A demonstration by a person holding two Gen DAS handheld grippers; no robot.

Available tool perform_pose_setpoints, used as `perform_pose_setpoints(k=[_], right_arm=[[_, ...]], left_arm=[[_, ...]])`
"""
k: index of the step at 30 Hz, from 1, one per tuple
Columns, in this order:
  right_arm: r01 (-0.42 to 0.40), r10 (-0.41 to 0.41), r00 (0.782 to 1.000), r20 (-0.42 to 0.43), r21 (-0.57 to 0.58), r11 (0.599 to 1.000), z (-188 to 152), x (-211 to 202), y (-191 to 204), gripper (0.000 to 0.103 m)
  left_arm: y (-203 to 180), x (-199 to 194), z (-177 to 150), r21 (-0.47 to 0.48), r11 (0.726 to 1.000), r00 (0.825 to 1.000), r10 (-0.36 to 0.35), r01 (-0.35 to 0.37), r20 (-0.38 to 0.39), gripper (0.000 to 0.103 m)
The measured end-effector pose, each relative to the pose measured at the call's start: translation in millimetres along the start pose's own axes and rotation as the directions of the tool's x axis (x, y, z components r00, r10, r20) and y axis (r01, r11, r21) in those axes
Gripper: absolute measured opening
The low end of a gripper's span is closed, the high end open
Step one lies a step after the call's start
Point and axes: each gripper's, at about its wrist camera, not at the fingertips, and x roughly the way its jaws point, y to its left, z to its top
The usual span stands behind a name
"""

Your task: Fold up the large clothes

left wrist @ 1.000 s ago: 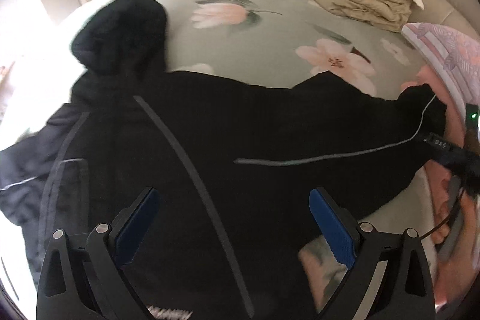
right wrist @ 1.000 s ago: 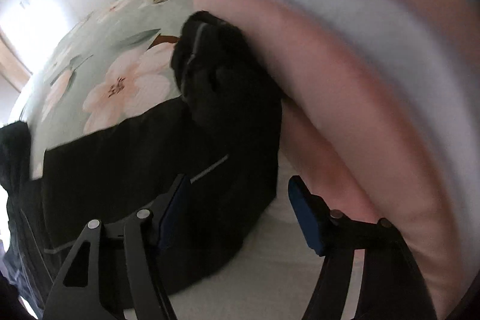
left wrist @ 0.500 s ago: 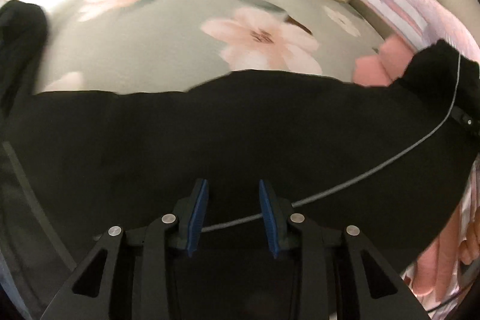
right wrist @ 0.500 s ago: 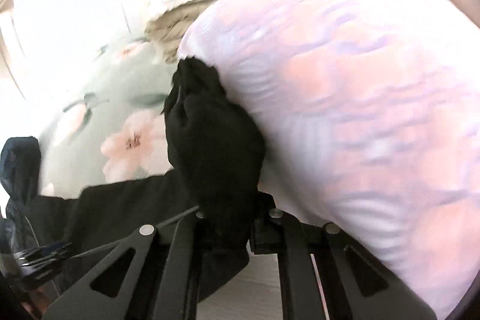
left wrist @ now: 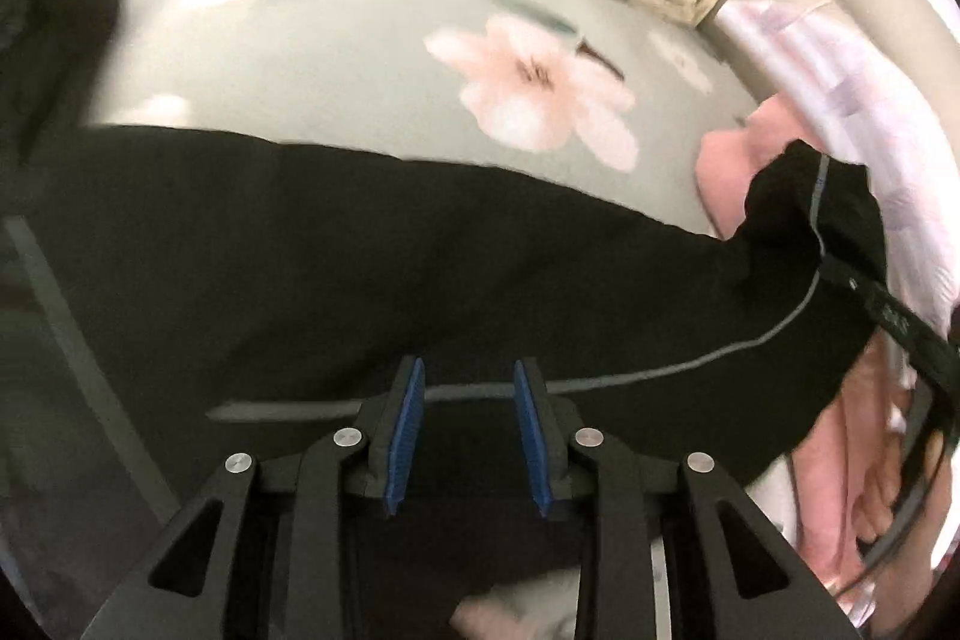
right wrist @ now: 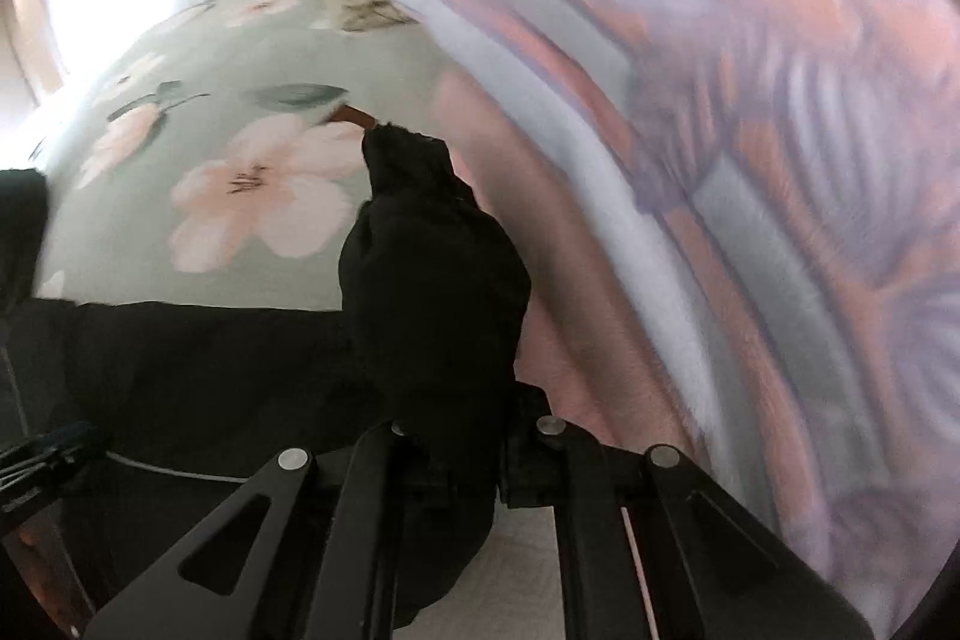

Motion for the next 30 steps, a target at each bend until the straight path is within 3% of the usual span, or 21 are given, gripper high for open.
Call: perform_pose_setpoints(k=[3,10,12,14,17,18,21,24,27,29,30], right_arm=[[-0.024,0.026,0.999,0.046,-0.052,0.998,5,-30,36,0.009],[-0.023,0.077,0.974,0.213,-0.244,0.969,15,-133,154,0.009],[-0.040,0.116,0.965,0.237,-0.302,0.952,11,-160,204,0.009],[-0.055,0.155,0.955,0.254,-0.361,0.931,2,-179,257,0.009],[-0.093,0.231,0.937,0.262,-0.450,0.888,-19,-200,349,0.009],[-0.102,0.254,0.931,0.262,-0.480,0.871,-33,-206,379,0.009],[-0.148,0.323,0.919,0.227,-0.562,0.814,-70,-216,470,0.009],[-0.234,0.389,0.912,0.134,-0.609,0.758,-114,-210,546,0.009],[-0.246,0.357,0.933,0.034,-0.663,0.707,-172,-176,622,0.009],[-0.236,0.299,0.954,-0.033,-0.697,0.677,-211,-145,651,0.010],[-0.217,0.264,0.963,-0.048,-0.719,0.660,-233,-129,661,0.015]], left_arm=[[26,-43,-16,-0.025,0.999,0.998,0.038,-0.037,0.049,0.032],[144,-154,-66,-0.192,0.968,0.973,0.191,-0.164,0.131,0.033],[183,-185,-84,-0.235,0.946,0.957,0.260,-0.224,0.132,0.033],[229,-221,-104,-0.291,0.911,0.930,0.342,-0.293,0.134,0.033],[294,-269,-135,-0.411,0.839,0.890,0.440,-0.358,0.123,0.033],[310,-280,-144,-0.437,0.826,0.886,0.447,-0.356,0.121,0.033],[368,-318,-180,-0.513,0.774,0.867,0.486,-0.371,0.106,0.033],[407,-332,-205,-0.545,0.743,0.858,0.507,-0.389,0.079,0.033],[438,-335,-224,-0.569,0.718,0.854,0.518,-0.402,0.050,0.033],[456,-334,-234,-0.579,0.709,0.857,0.515,-0.402,0.035,0.033],[462,-333,-236,-0.581,0.709,0.859,0.511,-0.400,0.031,0.033]])
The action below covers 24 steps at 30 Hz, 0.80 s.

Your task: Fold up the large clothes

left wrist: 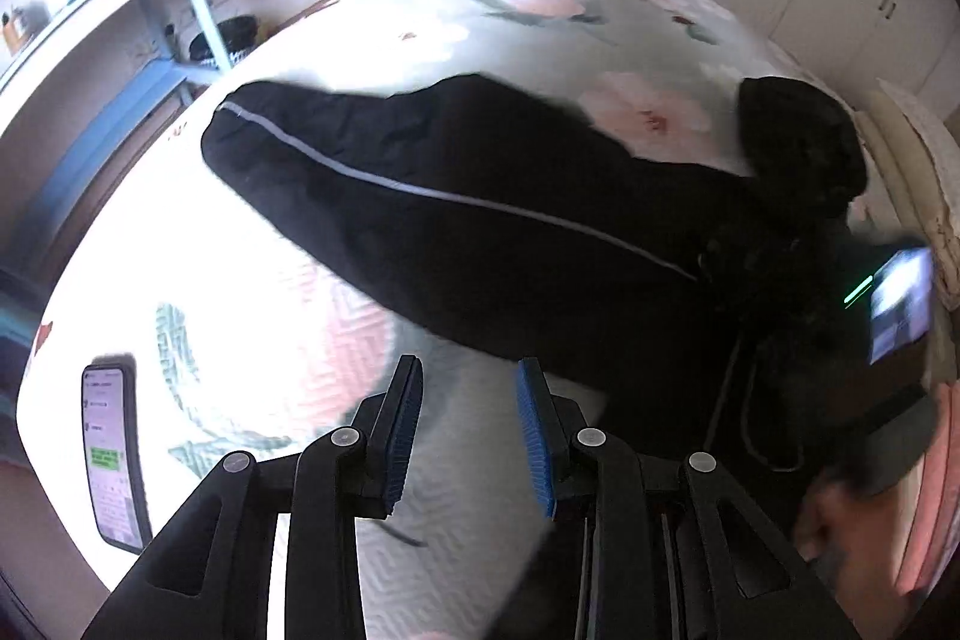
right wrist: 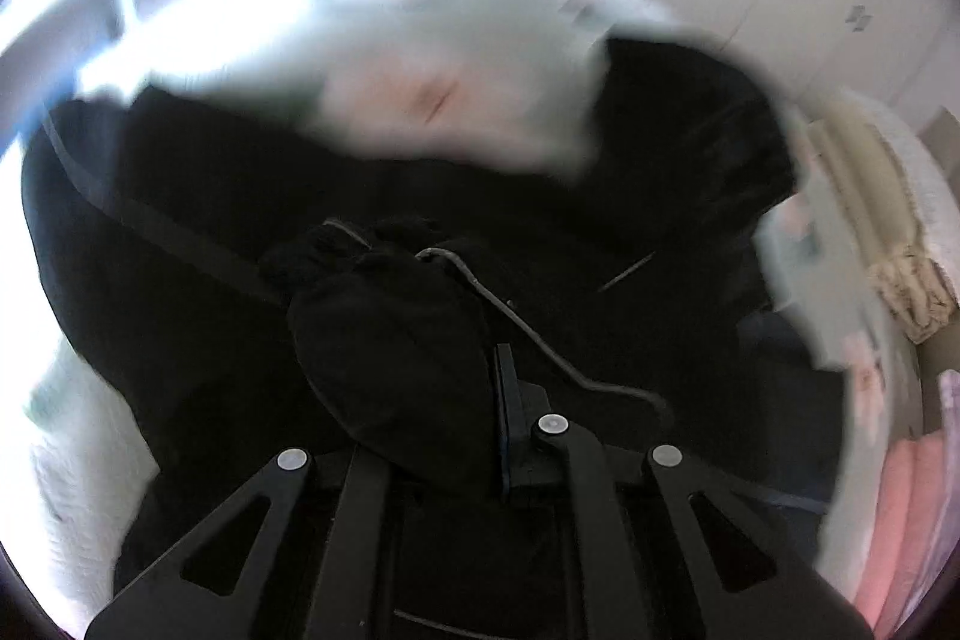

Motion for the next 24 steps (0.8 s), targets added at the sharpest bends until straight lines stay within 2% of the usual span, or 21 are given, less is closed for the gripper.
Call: perform_pose_setpoints(k=[1,2,4,5,7,8,10,11,13,15,17,19,20,22,24], right_arm=[[0.025,-0.026,0.999,-0.037,-0.040,0.999,-13,19,18,0.023],[0.038,-0.043,0.997,-0.063,-0.067,0.997,-18,32,26,0.027],[0.133,-0.136,0.991,-0.006,-0.163,0.978,-33,35,47,0.027],[0.150,-0.154,0.988,-0.006,-0.194,0.969,-36,36,51,0.027],[0.129,-0.136,0.990,-0.026,-0.195,0.972,-35,35,47,0.028],[0.105,-0.112,0.993,-0.033,-0.182,0.978,-31,30,41,0.029],[-0.005,0.000,0.999,-0.035,-0.134,0.991,-25,5,29,0.046],[-0.063,0.060,0.998,-0.033,-0.108,0.992,-19,-9,21,0.049],[-0.231,0.230,0.973,-0.026,-0.010,0.973,-15,-43,-4,0.052],[-0.313,0.314,0.950,-0.009,0.062,0.948,-13,-72,-22,0.055],[-0.329,0.328,0.944,0.030,0.136,0.935,-18,-104,-34,0.061],[-0.263,0.255,0.965,0.065,0.236,0.936,-23,-105,-76,0.076],[-0.219,0.208,0.976,0.070,0.279,0.935,-26,-100,-94,0.077],[-0.122,0.124,0.992,0.020,0.390,0.913,-37,-73,-139,0.077],[-0.122,0.147,0.989,-0.014,0.486,0.866,-48,-50,-171,0.077]], left_arm=[[6,6,1,0.000,1.000,1.000,-0.003,0.003,-0.009,0.033],[9,12,2,0.000,1.000,1.000,-0.005,0.005,-0.014,0.033],[11,19,4,0.001,1.000,1.000,-0.014,0.014,-0.024,0.033],[11,24,7,0.000,1.000,0.999,-0.026,0.026,-0.031,0.033],[9,27,12,-0.001,0.999,0.998,-0.045,0.045,-0.036,0.033],[9,28,15,-0.001,0.999,0.998,-0.054,0.054,-0.034,0.033],[4,29,24,0.015,0.996,0.996,-0.088,0.089,-0.029,0.035],[-5,29,31,0.036,0.992,0.993,-0.117,0.118,-0.029,0.037],[-19,29,40,0.067,0.986,0.988,-0.154,0.156,-0.021,0.045],[-41,30,48,0.105,0.973,0.979,-0.204,0.205,-0.019,0.048],[-73,35,55,0.150,0.951,0.963,-0.268,0.270,-0.033,0.048],[-107,44,58,0.188,0.919,0.938,-0.340,0.346,-0.065,0.048],[-131,53,58,0.209,0.896,0.920,-0.381,0.393,-0.097,0.048],[-161,73,59,0.193,0.880,0.899,-0.407,0.433,-0.162,0.048],[-185,88,57,0.175,0.859,0.872,-0.447,0.480,-0.198,0.048]])
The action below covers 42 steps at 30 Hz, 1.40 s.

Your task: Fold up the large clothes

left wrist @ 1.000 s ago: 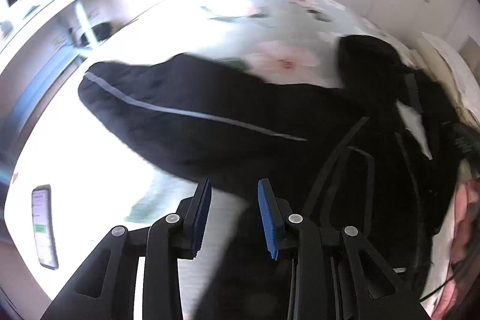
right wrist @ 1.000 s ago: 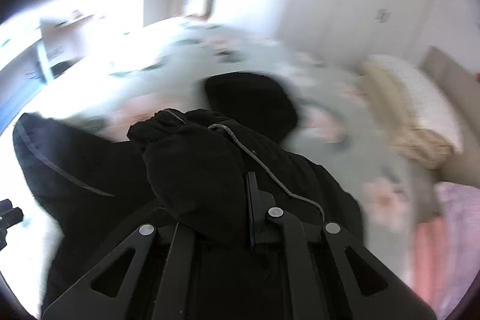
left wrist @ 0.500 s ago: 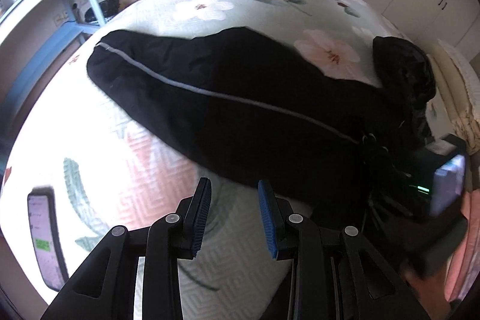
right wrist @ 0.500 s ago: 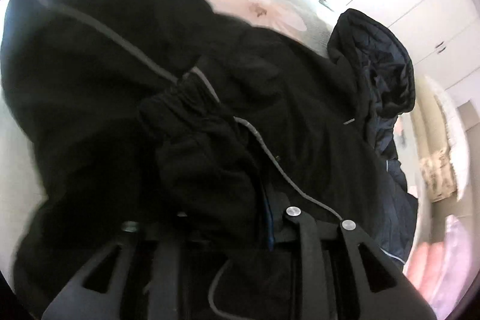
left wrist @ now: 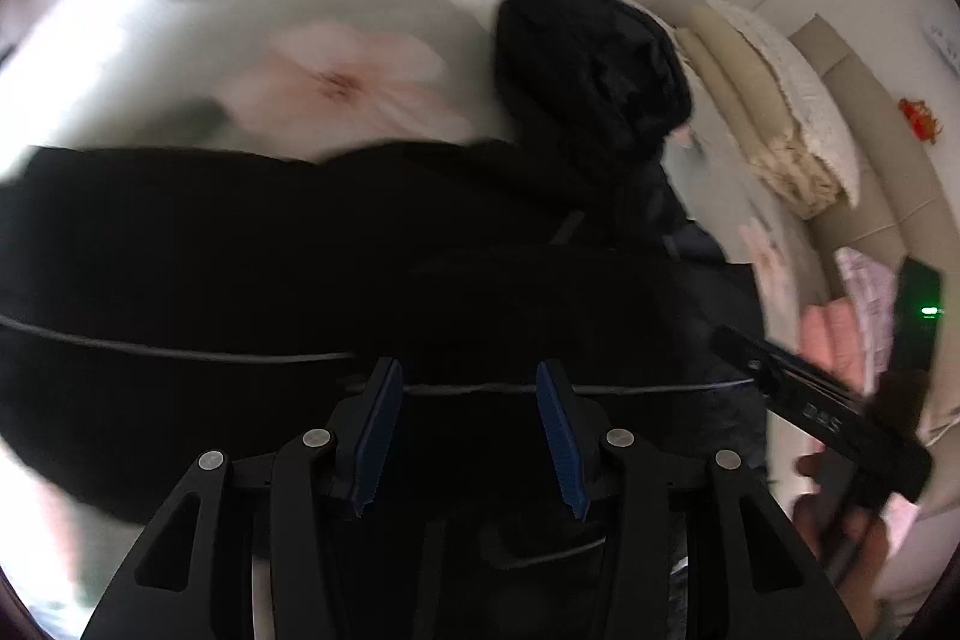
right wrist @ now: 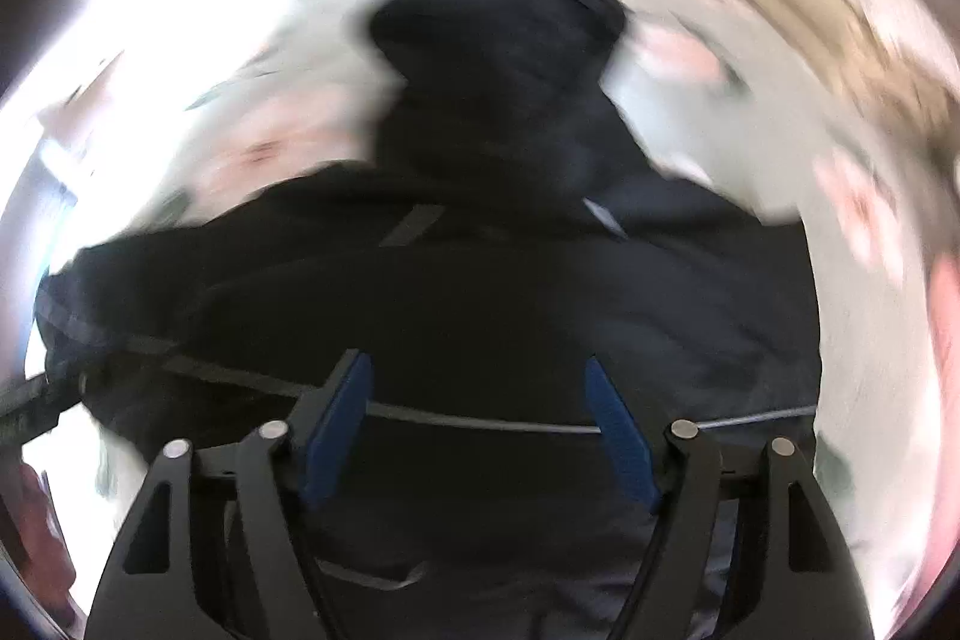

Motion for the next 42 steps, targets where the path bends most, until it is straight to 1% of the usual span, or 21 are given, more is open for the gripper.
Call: perform_pose_setpoints(k=[2,3,5,7,9,11,14,16,18,20,23,25,27,28,29,30,33,35,37,40,42], right_arm=[[-0.030,0.032,0.999,-0.023,0.083,0.996,3,14,-26,0.077],[-0.015,0.020,0.999,-0.036,0.118,0.993,2,23,-37,0.077],[0.054,-0.044,0.995,-0.086,0.122,0.991,1,42,-48,0.077],[0.097,-0.080,0.988,-0.130,0.125,0.987,-9,64,-58,0.075],[0.115,-0.091,0.980,-0.179,0.123,0.986,-18,86,-65,0.075],[0.108,-0.088,0.984,-0.154,0.121,0.987,-23,88,-66,0.078],[0.097,-0.075,0.985,-0.153,0.141,0.985,-27,91,-67,0.082],[0.118,-0.097,0.979,-0.178,0.114,0.986,-23,86,-61,0.081],[0.097,-0.074,0.981,-0.180,0.119,0.988,-18,74,-58,0.081],[0.043,-0.027,0.992,-0.123,0.123,0.991,-19,46,-44,0.081],[0.045,-0.039,0.995,-0.095,0.068,0.997,-34,24,-15,0.084],[0.048,-0.043,0.989,-0.141,0.032,0.998,-51,34,3,0.084],[0.063,-0.062,0.976,-0.209,0.001,0.998,-63,56,9,0.084],[0.088,-0.091,0.963,-0.255,-0.023,0.996,-73,71,13,0.088],[0.095,-0.098,0.961,-0.258,-0.026,0.995,-77,75,16,0.092],[0.097,-0.097,0.967,-0.236,-0.012,0.995,-78,75,15,0.100],[0.103,-0.090,0.961,-0.263,0.038,0.994,-77,78,10,0.103],[0.117,-0.102,0.955,-0.277,0.037,0.992,-77,79,12,0.103],[0.128,-0.114,0.953,-0.282,0.033,0.991,-75,81,14,0.103],[0.126,-0.108,0.952,-0.288,0.045,0.991,-74,83,20,0.103],[0.130,-0.112,0.951,-0.288,0.042,0.991,-69,85,18,0.103]], left_arm=[[-11,23,2,0.033,0.999,1.000,-0.014,0.014,-0.025,0.048],[-14,36,3,0.045,0.999,0.999,0.001,0.001,-0.041,0.048],[-12,67,1,0.058,0.996,0.994,0.065,-0.060,-0.084,0.048],[-1,85,1,0.036,0.997,0.990,0.070,-0.066,-0.126,0.047],[10,86,1,-0.014,0.999,0.992,0.039,-0.041,-0.119,0.046],[17,87,-1,-0.051,0.999,0.993,0.013,-0.019,-0.115,0.043],[12,81,-3,-0.034,0.999,0.994,0.014,-0.018,-0.111,0.043],[10,71,-3,-0.030,0.999,0.994,0.015,-0.019,-0.110,0.044],[9,52,-3,-0.007,1.000,0.996,0.029,-0.030,-0.088,0.044],[7,33,-12,0.004,0.998,0.993,0.066,-0.066,-0.094,0.048],[12,25,-27,-0.024,0.998,0.992,0.058,-0.061,-0.115,0.048],[15,31,-33,-0.012,0.997,0.990,0.068,-0.070,-0.120,0.048],[18,48,-37,0.007,0.996,0.984,0.087,-0.087,-0.158,0.048],[21,56,-38,0.009,0.996,0.980,0.089,-0.089,-0.179,0.048],[23,58,-38,0.006,0.997,0.982,0.077,-0.077,-0.170,0.048],[25,55,-37,-0.002,0.998,0.984,0.062,-0.063,-0.167,0.048],[29,31,-35,-0.035,0.999,0.993,0.000,-0.005,-0.121,0.048],[38,-6,-36,-0.042,0.999,0.999,0.016,-0.017,-0.044,0.048],[59,-37,-37,-0.082,0.996,0.999,0.037,-0.036,0.010,0.048],[123,-92,-34,-0.209,0.970,0.987,0.143,-0.125,0.071,0.048],[175,-137,-26,-0.282,0.929,0.955,0.278,-0.240,0.102,0.048]])
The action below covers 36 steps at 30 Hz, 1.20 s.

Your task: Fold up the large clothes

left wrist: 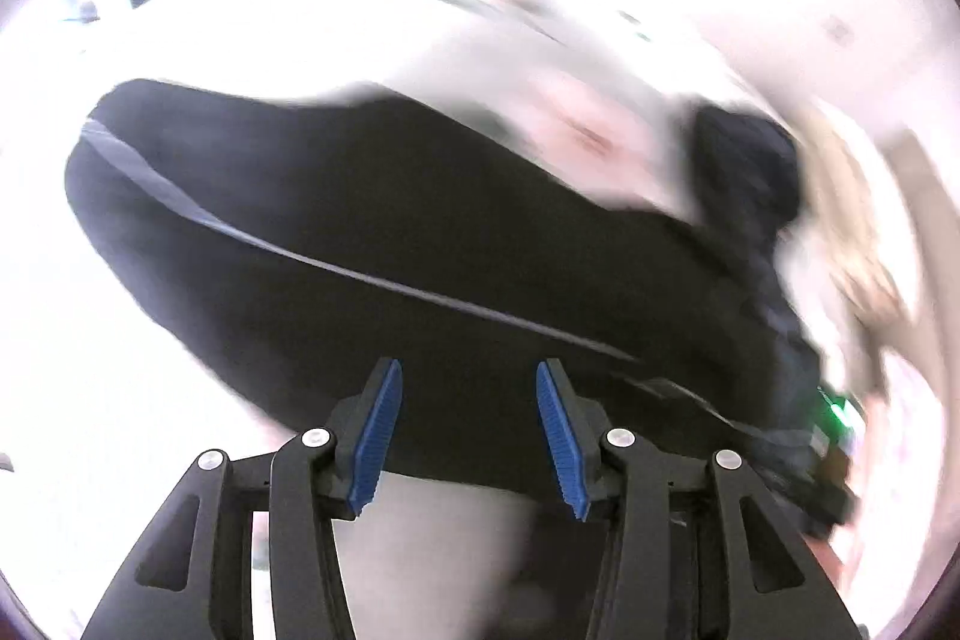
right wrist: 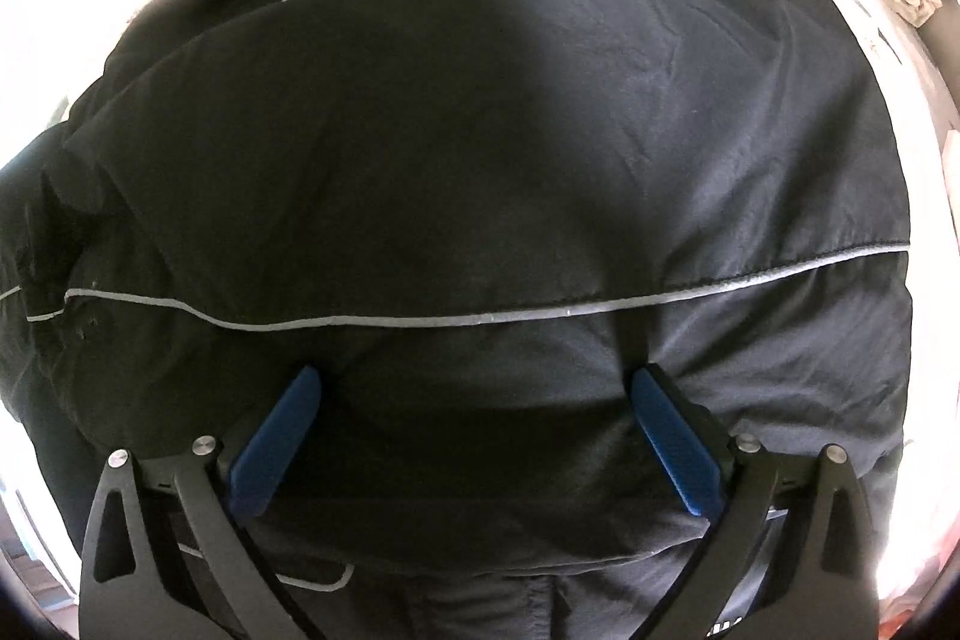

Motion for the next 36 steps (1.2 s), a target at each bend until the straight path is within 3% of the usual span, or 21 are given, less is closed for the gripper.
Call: perform_pose_setpoints(k=[1,3,4,6,8,11,17,19,23,27,28,29,32,36], right_arm=[[0.003,-0.003,1.000,-0.003,0.000,1.000,0,-1,1,0.103],[0.002,-0.002,1.000,-0.013,-0.001,1.000,6,-1,0,0.103],[0.000,0.000,1.000,-0.018,0.000,1.000,11,1,4,0.103],[0.001,-0.001,1.000,-0.029,-0.001,1.000,23,1,6,0.103],[0.001,-0.001,0.999,-0.037,-0.001,1.000,40,12,-5,0.103],[0.002,-0.002,0.999,-0.038,0.001,1.000,47,11,-3,0.103],[-0.001,0.001,0.999,-0.041,-0.010,1.000,49,15,-1,0.103],[-0.001,0.001,0.999,-0.044,-0.015,1.000,51,15,-1,0.103],[0.001,-0.001,0.999,-0.041,-0.011,1.000,52,16,0,0.103],[0.005,-0.006,1.000,-0.028,-0.006,1.000,51,18,2,0.103],[0.005,-0.005,1.000,-0.026,-0.005,1.000,50,18,3,0.103],[0.005,-0.005,1.000,-0.023,-0.006,1.000,48,18,3,0.103],[0.003,-0.003,1.000,-0.019,-0.010,1.000,45,17,1,0.103],[0.000,-0.001,1.000,-0.016,-0.019,1.000,42,16,0,0.103]], left_arm=[[18,-9,9,-0.019,0.999,0.999,0.035,-0.035,0.028,0.049],[73,-34,37,-0.113,0.985,0.983,0.142,-0.130,0.114,0.064],[96,-40,47,-0.158,0.976,0.975,0.174,-0.152,0.136,0.073],[128,-41,61,-0.207,0.969,0.973,0.172,-0.138,0.155,0.074],[163,-20,75,-0.252,0.962,0.986,0.137,-0.109,0.094,0.075],[192,15,83,-0.279,0.948,0.985,0.169,-0.152,0.040,0.075],[218,65,75,-0.345,0.928,0.988,0.154,-0.141,0.010,0.077],[218,64,72,-0.342,0.931,0.987,0.149,-0.123,0.051,0.080],[223,65,69,-0.389,0.918,0.992,0.109,-0.078,0.057,0.083],[219,65,69,-0.378,0.921,0.991,0.123,-0.097,0.045,0.083],[222,68,72,-0.366,0.924,0.990,0.137,-0.111,0.046,0.075],[215,66,71,-0.329,0.936,0.986,0.157,-0.128,0.063,0.050],[202,58,75,-0.278,0.953,0.983,0.153,-0.120,0.099,0.019],[174,26,71,-0.223,0.966,0.969,0.175,-0.135,0.172,0.014]])
